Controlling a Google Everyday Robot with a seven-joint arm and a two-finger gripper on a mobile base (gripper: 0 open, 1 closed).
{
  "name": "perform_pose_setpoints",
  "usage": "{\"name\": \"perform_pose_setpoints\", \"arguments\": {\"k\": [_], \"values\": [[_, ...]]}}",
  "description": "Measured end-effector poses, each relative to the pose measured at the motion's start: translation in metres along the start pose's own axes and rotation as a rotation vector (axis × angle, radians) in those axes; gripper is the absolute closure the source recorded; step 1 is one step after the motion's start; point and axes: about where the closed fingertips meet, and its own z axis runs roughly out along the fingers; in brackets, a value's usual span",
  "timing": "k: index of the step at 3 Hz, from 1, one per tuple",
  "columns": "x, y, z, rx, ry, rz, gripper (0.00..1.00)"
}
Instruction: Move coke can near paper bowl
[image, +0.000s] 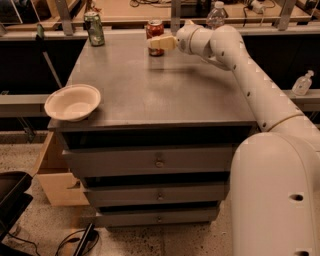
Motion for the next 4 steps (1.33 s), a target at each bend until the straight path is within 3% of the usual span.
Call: {"name": "perform_pose_setpoints", "arguments": {"k": [1, 2, 4], "values": [[-0.001, 0.004, 0.016, 0.001, -0.030, 0.065, 0.00], [0.002, 0.004, 0.026, 0.022, -0.018, 0.108, 0.00], [0.005, 0.003, 0.048, 0.049, 0.021, 0.105, 0.00]]}}
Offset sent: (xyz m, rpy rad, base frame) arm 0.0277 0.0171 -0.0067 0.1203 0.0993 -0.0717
